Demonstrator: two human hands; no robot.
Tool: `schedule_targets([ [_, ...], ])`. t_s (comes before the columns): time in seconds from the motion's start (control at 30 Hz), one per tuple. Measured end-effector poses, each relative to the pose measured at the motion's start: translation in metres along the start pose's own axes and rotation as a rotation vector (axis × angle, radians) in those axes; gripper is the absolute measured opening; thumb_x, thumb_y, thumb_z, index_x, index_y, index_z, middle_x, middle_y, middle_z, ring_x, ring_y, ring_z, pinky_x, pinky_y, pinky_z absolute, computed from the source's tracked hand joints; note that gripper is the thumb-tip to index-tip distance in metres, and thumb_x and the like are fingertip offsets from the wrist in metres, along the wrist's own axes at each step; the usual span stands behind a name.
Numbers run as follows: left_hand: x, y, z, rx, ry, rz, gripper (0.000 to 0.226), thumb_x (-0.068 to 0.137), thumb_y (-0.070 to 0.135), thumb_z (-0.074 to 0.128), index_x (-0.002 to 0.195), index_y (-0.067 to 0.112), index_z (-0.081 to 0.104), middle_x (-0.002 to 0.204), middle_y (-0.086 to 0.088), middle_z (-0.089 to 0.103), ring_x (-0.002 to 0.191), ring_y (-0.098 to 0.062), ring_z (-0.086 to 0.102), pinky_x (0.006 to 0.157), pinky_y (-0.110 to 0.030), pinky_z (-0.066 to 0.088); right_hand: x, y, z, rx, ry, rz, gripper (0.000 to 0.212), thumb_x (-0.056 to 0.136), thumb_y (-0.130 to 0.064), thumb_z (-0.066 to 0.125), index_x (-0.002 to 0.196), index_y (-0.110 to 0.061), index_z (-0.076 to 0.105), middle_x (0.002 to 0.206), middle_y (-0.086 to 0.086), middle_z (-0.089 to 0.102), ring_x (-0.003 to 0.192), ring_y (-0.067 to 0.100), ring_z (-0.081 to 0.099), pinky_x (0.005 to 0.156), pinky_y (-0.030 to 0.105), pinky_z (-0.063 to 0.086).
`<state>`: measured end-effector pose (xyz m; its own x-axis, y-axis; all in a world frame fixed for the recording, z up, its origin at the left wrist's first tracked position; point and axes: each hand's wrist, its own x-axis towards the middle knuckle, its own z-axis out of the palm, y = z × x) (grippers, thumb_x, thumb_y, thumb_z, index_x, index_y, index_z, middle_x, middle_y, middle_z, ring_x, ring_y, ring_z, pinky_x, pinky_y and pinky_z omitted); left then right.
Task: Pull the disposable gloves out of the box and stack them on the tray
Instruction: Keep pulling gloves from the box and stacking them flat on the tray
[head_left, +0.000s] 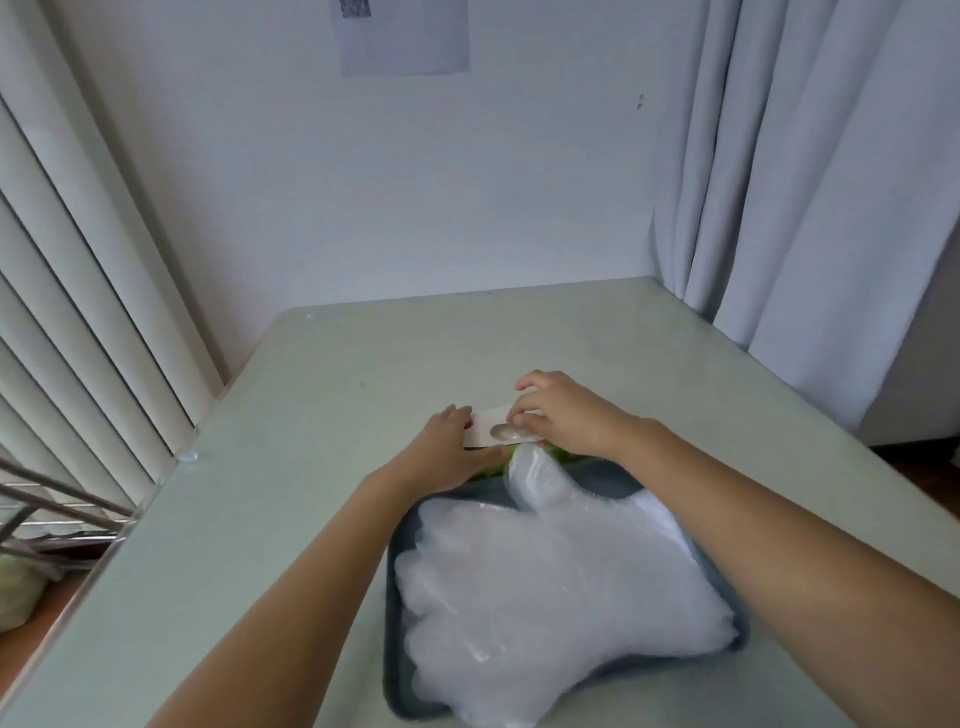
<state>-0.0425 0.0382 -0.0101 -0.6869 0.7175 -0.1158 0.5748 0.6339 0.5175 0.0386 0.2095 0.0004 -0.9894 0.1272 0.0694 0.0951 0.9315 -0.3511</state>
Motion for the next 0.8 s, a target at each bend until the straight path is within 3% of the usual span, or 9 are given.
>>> schedule_targets([
  [0.07,0.011,-0.004,0.006,0.025,-0.012,-0.024,0.079,0.085,0.059,0.058,0.143,0.01,0.034,0.144,-0.008,0.039,0.133,-0.027,0.035,0.108,-0.038,0.033,0.008,0.003,0.005,0.038,-0.012,0.019,0.035,0.095,-0.038,0.054,0.122,-0.02,0.065,0.146,0.0,0.037,0.135,0.016,0.031,0.109,0.032,0.03],
  [0.13,0.016,-0.005,0.01,0.067,-0.056,-0.039,0.091,0.087,0.061,0.053,0.152,0.01,0.014,0.159,-0.009,0.015,0.146,-0.028,0.013,0.117,-0.044,0.02,0.012,0.005,0.009,0.05,-0.009,0.028,0.049,0.089,-0.047,0.06,0.13,-0.02,0.059,0.147,-0.002,0.037,0.135,0.015,0.031,0.11,0.032,0.029],
  [0.23,0.022,-0.008,0.014,0.147,-0.076,-0.032,0.099,0.087,0.062,0.05,0.153,0.011,-0.004,0.162,-0.006,-0.005,0.149,-0.026,-0.004,0.12,-0.043,0.009,0.015,0.007,0.018,0.087,0.106,-0.022,0.049,0.083,-0.047,0.067,0.121,-0.016,0.064,0.126,-0.006,0.048,0.114,0.01,0.048,0.099,0.029,0.039],
  [0.3,0.026,-0.011,0.018,0.172,-0.068,-0.019,0.1,0.087,0.063,0.05,0.153,0.012,-0.006,0.162,-0.006,-0.006,0.149,-0.025,-0.004,0.12,-0.041,0.008,0.016,0.012,0.025,0.119,0.21,-0.114,0.034,0.08,-0.044,0.072,0.099,-0.016,0.071,0.11,-0.012,0.045,0.098,0.007,0.049,0.087,0.027,0.043],
  [0.4,0.027,-0.015,0.023,0.161,-0.031,0.0,0.1,0.086,0.063,0.051,0.153,0.013,-0.004,0.162,-0.005,-0.004,0.149,-0.023,0.0,0.12,-0.039,0.008,0.018,0.025,0.03,0.142,0.207,-0.152,0.025,0.079,-0.043,0.073,0.078,-0.017,0.073,0.112,-0.011,0.044,0.103,0.005,0.045,0.089,0.026,0.042],
  [0.53,0.028,-0.019,0.027,0.13,0.006,0.022,0.098,0.086,0.062,0.053,0.154,0.015,-0.001,0.162,-0.003,-0.002,0.149,-0.022,0.001,0.12,-0.039,0.008,0.022,0.032,0.025,0.129,0.037,-0.18,0.053,0.076,-0.061,0.052,0.103,-0.023,0.076,0.145,-0.014,0.034,0.135,-0.002,0.019,0.113,0.024,0.023],
  [0.6,0.028,-0.02,0.028,0.119,0.016,0.028,0.097,0.086,0.062,0.054,0.154,0.016,0.002,0.162,-0.003,-0.001,0.149,-0.021,0.002,0.12,-0.038,0.008,0.026,0.033,0.024,0.07,-0.042,-0.2,0.055,0.077,-0.06,0.047,0.107,-0.023,0.075,0.15,-0.012,0.032,0.142,0.004,0.012,0.113,0.022,0.016],
  [0.73,0.028,-0.022,0.029,0.094,0.027,0.042,0.095,0.085,0.062,0.054,0.154,0.018,0.005,0.161,-0.001,0.001,0.148,-0.019,0.003,0.118,-0.036,0.008,0.032,0.036,0.029,0.14,0.047,-0.204,0.017,0.086,-0.031,0.07,0.086,-0.016,0.079,0.128,-0.009,0.053,0.123,0.001,0.034,0.098,0.014,0.031],
  [0.8,0.028,-0.022,0.029,0.092,0.029,0.044,0.095,0.085,0.062,0.054,0.154,0.018,0.006,0.161,-0.001,0.002,0.148,-0.018,0.004,0.118,-0.036,0.008,0.03,0.038,0.033,0.199,0.075,-0.165,0.01,0.084,-0.021,0.072,0.079,-0.014,0.077,0.119,-0.012,0.054,0.107,-0.003,0.04,0.089,0.008,0.033],
])
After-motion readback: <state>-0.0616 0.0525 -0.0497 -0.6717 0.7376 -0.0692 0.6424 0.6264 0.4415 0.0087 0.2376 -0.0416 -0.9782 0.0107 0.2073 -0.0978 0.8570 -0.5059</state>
